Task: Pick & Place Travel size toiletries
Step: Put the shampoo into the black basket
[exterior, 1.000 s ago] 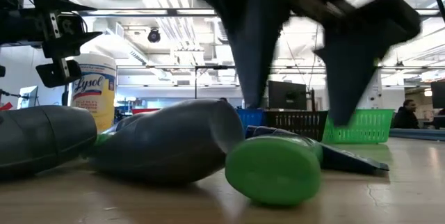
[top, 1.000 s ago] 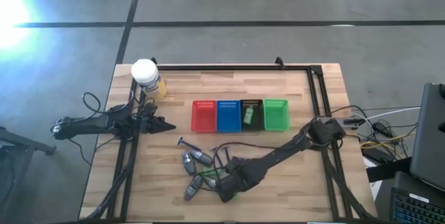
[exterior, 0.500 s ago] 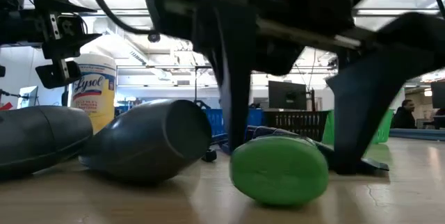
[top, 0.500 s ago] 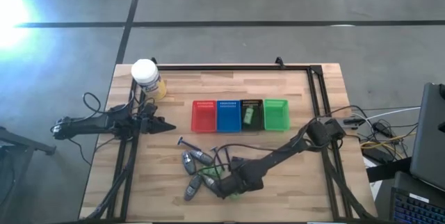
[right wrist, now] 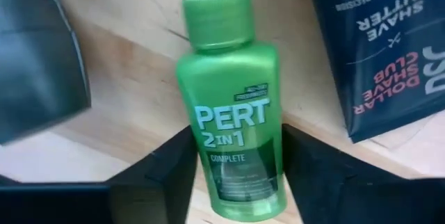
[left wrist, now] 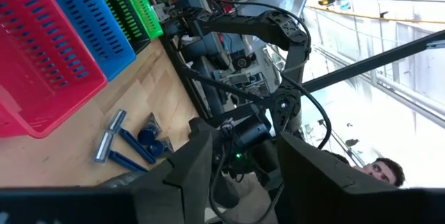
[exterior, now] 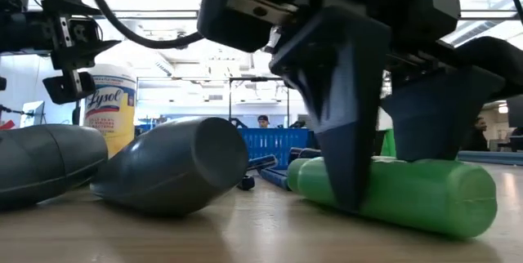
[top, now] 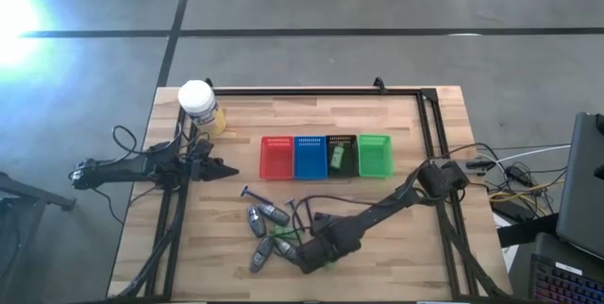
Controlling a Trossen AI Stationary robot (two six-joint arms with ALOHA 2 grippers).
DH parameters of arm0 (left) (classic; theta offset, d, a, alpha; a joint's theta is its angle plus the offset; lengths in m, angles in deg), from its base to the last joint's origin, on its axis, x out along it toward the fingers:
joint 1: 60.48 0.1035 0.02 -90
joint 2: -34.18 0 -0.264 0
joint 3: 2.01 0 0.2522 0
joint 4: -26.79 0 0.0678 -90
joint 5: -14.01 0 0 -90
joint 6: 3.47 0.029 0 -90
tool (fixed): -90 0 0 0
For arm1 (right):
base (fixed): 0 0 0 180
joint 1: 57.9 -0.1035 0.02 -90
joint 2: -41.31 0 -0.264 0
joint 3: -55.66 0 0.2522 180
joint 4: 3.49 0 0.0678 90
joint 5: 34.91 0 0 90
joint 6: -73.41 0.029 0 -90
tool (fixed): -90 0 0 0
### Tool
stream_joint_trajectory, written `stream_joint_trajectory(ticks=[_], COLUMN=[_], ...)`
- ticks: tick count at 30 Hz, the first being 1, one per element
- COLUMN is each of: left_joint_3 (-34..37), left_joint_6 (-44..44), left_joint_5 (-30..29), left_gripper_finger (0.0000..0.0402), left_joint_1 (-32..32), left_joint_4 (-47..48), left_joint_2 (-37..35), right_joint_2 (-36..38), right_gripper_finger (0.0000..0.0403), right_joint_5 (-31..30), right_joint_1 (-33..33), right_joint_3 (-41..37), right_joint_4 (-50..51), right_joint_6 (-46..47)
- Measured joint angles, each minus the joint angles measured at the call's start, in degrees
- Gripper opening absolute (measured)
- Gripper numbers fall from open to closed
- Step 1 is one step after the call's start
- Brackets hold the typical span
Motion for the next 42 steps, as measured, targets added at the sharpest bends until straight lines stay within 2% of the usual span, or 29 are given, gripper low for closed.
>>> stream_joint_trajectory(ticks=[6,13,18,23,27,31,33,37,42], left_joint_3=[0.0,0.0,0.0,0.0,0.0,0.0,0.0,0.0,0.0], left_joint_6=[0.6,0.7,0.7,0.6,-1.6,-4.4,-4.9,-5.0,-5.4], left_joint_5=[-0.2,-0.3,-0.3,-1.8,-6.4,-9.1,-9.7,-10.3,-12.2], left_gripper_finger=[0.0168,0.0168,0.0168,0.0168,0.0168,0.0168,0.0168,0.0168,0.0168], left_joint_1=[0.0,0.0,0.0,0.0,0.0,0.0,0.0,0.0,0.0], left_joint_4=[0.0,-0.1,-0.3,-1.2,-1.3,0.1,0.4,0.4,0.4], left_joint_2=[0.0,0.0,0.0,0.0,-0.1,0.0,0.0,0.1,0.3], right_joint_2=[1.0,9.3,15.1,21.4,27.0,30.7,31.4,31.4,30.7], right_gripper_finger=[0.0113,0.0108,0.0109,0.0114,0.0114,0.0118,0.0128,0.0153,0.0187], right_joint_5=[-0.4,-5.0,-14.4,-16.1,-15.8,-15.2,-12.0,-7.4,-10.1], right_joint_1=[0.0,1.7,7.6,18.3,27.8,35.3,37.8,39.0,38.5], right_joint_3=[0.5,0.6,-0.1,-6.7,-15.4,-23.2,-26.5,-30.1,-32.7], right_joint_4=[0.3,2.5,12.4,18.5,16.6,13.5,8.2,-1.1,-1.4], right_joint_6=[-6.0,-3.0,-0.2,-9.5,-18.1,-22.5,-24.9,-28.6,-27.2])
